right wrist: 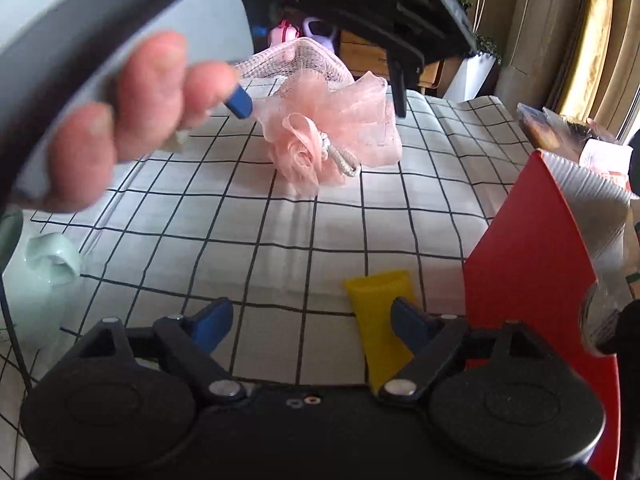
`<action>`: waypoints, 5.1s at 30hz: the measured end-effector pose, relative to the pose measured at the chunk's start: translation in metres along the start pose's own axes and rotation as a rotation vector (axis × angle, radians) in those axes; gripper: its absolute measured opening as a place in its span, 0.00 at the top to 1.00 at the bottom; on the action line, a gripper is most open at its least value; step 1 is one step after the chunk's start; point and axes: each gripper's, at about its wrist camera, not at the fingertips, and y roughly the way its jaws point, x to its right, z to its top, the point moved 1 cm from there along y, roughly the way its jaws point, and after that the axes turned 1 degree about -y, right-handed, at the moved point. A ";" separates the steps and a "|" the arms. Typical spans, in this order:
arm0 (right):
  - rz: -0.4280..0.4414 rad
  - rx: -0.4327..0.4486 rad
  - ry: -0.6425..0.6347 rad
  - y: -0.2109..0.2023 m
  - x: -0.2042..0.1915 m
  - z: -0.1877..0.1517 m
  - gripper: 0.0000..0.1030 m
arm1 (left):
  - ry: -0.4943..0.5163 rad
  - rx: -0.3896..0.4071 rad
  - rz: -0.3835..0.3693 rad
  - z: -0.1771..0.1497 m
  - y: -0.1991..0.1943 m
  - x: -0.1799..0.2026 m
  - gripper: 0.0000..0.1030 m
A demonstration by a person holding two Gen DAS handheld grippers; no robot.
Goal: Organize soft objects
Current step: 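Reach the left tool to the pink mesh puff while the right tool reaches the yellow sponge, then close the left tool on the pink puff while the right tool grasps the yellow sponge, then lift the pink puff with the left tool while the right tool carries the sponge to the box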
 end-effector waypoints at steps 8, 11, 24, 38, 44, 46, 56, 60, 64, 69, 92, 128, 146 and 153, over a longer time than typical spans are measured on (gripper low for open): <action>0.002 0.052 0.041 -0.005 0.010 -0.003 0.42 | -0.013 -0.014 0.048 0.003 0.033 -0.005 0.01; -0.004 0.070 0.041 -0.006 0.013 -0.006 0.50 | -0.023 -0.008 0.066 0.002 0.041 -0.007 0.01; 0.034 0.108 0.121 -0.011 0.023 -0.030 1.00 | -0.017 0.021 0.115 -0.006 0.052 -0.010 0.58; -0.082 0.171 0.039 -0.018 0.007 -0.025 0.32 | -0.013 0.033 0.124 -0.012 0.049 -0.013 0.67; -0.083 0.115 0.065 -0.002 0.012 -0.006 0.25 | -0.009 0.024 0.121 -0.011 0.050 -0.013 0.67; -0.070 0.082 0.072 0.007 0.016 -0.001 0.26 | -0.007 0.021 0.119 -0.011 0.051 -0.013 0.67; -0.084 0.062 0.068 0.016 0.023 -0.004 0.37 | -0.006 0.013 0.105 -0.009 0.057 -0.014 0.67; -0.086 0.082 0.089 0.014 0.032 -0.005 0.57 | -0.008 0.022 0.104 -0.011 0.055 -0.015 0.68; -0.088 0.117 0.102 0.008 0.030 -0.008 0.59 | -0.008 0.045 0.111 -0.015 0.048 -0.014 0.72; -0.042 0.164 0.120 -0.012 0.028 -0.019 0.60 | -0.017 0.063 0.104 -0.020 0.036 -0.017 0.75; 0.137 0.230 0.094 -0.111 0.034 -0.059 0.97 | 0.021 0.138 -0.004 -0.073 -0.084 -0.004 0.78; -0.001 0.079 0.077 -0.008 -0.017 -0.032 0.64 | 0.092 0.138 -0.055 -0.091 -0.075 -0.007 0.78; 0.141 0.195 0.108 -0.157 0.029 -0.052 0.64 | 0.145 0.181 -0.090 -0.124 -0.147 0.019 0.78; 0.129 0.248 0.138 -0.218 0.067 -0.070 0.64 | 0.188 0.200 -0.142 -0.148 -0.182 0.043 0.78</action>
